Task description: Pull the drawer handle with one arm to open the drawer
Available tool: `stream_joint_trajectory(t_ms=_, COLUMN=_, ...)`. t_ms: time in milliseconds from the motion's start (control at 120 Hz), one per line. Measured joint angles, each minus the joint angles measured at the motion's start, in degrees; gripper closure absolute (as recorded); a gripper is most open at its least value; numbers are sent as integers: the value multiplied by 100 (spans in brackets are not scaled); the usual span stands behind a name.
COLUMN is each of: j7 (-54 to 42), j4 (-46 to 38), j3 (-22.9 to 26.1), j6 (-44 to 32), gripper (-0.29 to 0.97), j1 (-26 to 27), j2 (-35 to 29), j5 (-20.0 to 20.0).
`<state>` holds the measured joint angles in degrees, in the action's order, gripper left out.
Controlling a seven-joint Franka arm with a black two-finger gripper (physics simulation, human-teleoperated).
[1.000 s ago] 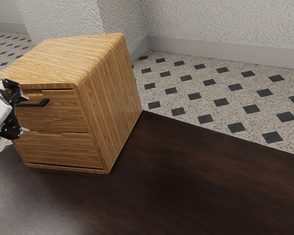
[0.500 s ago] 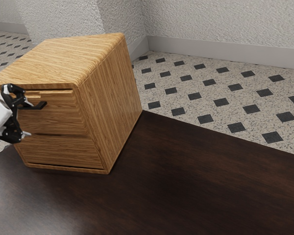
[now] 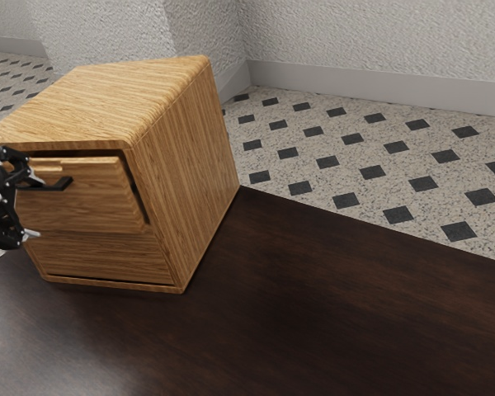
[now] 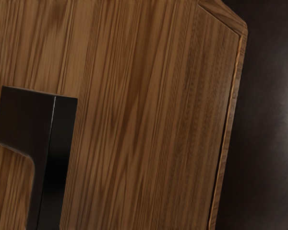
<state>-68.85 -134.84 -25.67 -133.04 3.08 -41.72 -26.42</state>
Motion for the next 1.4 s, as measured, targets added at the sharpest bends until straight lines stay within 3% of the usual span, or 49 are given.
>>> stream_joint_trajectory(t_ms=383, j7=-47, j4=-226, j3=-155, j6=214, gripper=0, j1=17, j2=-501, j5=-24)
stream_joint_trajectory(t_ms=408, j7=-50, j4=-229, j3=-228, j6=219, gripper=-8, j1=59, j2=-502, j5=-88)
stream_joint_trajectory(t_ms=433, j7=-53, j4=-232, j3=-298, j6=229, gripper=-3, j1=75, j2=-495, j5=-69)
stream_joint_trajectory(t_ms=517, j7=-64, j4=-236, j3=-396, j6=258, gripper=-13, j1=121, j2=-486, j5=-29)
stream_joint_trajectory(t_ms=583, j7=-73, j4=-236, j3=-409, j6=278, gripper=0, j1=135, j2=-498, j5=-14)
stream_joint_trajectory(t_ms=825, j7=-83, j4=-281, j3=-414, j6=400, gripper=6, j1=133, j2=-745, j5=-6)
stream_joint_trajectory(t_ms=1225, j7=-41, j4=-507, j3=-271, j6=604, gripper=8, j1=345, j2=-1125, j5=18)
stream_joint_trajectory(t_ms=1400, j7=-10, j4=-535, j3=-265, j6=757, gripper=3, j1=342, j2=-1427, j5=8)
